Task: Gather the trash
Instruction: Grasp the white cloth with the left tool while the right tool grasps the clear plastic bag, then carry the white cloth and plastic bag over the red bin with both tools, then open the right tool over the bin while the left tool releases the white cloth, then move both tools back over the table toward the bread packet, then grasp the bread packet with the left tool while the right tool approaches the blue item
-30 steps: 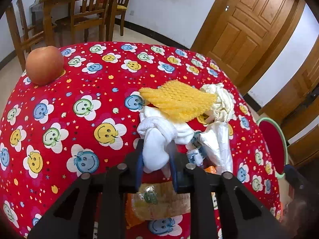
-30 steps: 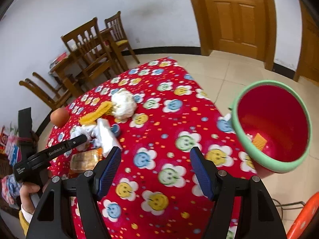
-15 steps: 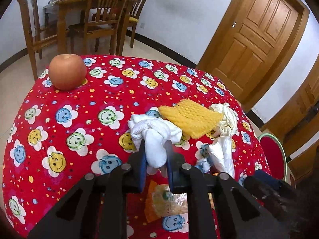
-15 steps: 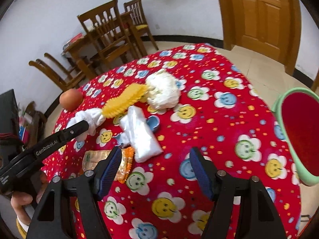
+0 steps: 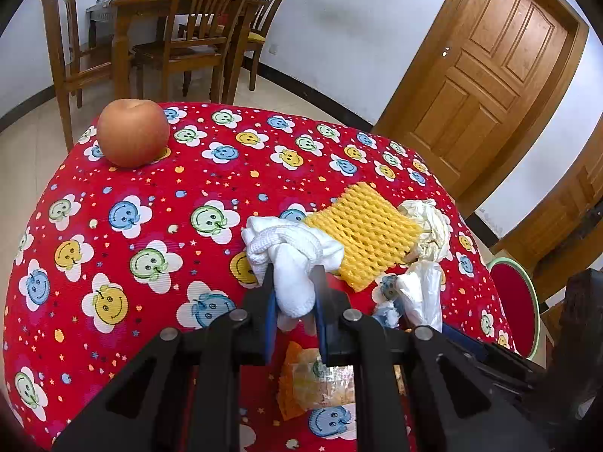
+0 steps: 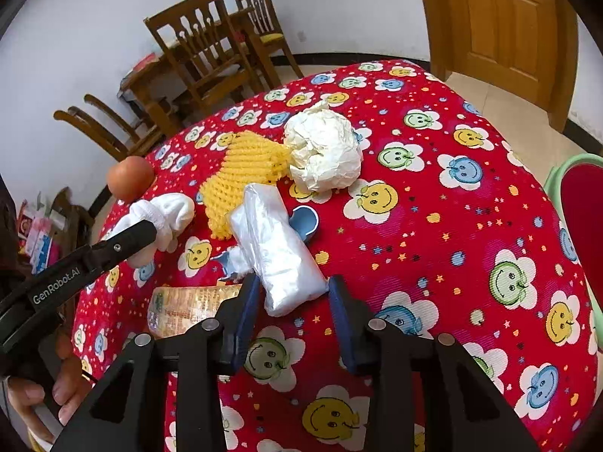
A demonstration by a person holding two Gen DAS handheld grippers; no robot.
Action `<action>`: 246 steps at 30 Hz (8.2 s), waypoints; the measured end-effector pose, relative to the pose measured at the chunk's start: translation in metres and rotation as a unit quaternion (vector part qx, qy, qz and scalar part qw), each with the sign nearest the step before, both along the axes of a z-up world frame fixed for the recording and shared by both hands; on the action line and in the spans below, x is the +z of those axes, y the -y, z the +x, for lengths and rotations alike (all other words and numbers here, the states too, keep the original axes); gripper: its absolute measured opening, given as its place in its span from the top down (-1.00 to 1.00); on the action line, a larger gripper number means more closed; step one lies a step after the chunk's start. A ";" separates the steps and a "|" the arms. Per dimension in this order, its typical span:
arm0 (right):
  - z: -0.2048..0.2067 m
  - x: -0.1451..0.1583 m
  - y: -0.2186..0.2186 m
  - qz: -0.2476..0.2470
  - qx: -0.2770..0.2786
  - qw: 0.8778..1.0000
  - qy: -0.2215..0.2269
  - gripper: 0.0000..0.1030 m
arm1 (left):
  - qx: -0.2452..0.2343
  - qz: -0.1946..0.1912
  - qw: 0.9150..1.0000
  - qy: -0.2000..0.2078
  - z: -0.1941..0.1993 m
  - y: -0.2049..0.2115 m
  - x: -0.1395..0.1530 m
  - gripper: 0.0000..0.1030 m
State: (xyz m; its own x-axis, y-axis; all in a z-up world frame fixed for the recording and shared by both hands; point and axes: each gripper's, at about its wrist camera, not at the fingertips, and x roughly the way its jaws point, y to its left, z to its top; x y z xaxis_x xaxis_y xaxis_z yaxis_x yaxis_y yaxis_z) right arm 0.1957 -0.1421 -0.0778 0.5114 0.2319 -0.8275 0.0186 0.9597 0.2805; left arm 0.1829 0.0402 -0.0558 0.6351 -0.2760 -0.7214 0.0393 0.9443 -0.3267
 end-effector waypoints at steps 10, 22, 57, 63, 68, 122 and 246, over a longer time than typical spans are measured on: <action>-0.021 0.017 0.008 0.010 -0.008 1.000 0.026 0.32 | 0.001 -0.004 1.000 0.005 -0.002 -0.001 0.002 0.69; -0.055 0.046 0.038 0.021 -0.040 0.997 0.061 0.32 | -0.013 -0.005 1.000 0.021 -0.011 0.011 0.015 0.69; -0.144 0.066 0.237 -0.014 -0.270 0.959 0.090 0.31 | -0.192 0.008 0.981 0.036 -0.042 0.205 0.068 0.69; -0.142 0.050 0.254 -0.016 -0.291 0.954 0.070 0.30 | -0.207 0.014 0.978 0.027 -0.043 0.227 0.064 0.69; -0.141 0.037 0.266 -0.011 -0.302 0.951 0.060 0.27 | -0.215 0.021 0.976 0.024 -0.042 0.240 0.060 0.69; -0.211 0.050 0.303 -0.002 -0.376 0.920 0.112 -0.25 | -0.283 0.080 0.956 0.017 -0.040 0.360 0.020 -0.28; -0.030 0.040 0.030 -0.022 -0.045 0.997 0.053 -0.22 | 0.061 0.116 0.991 0.000 -0.007 -0.014 0.016 -0.71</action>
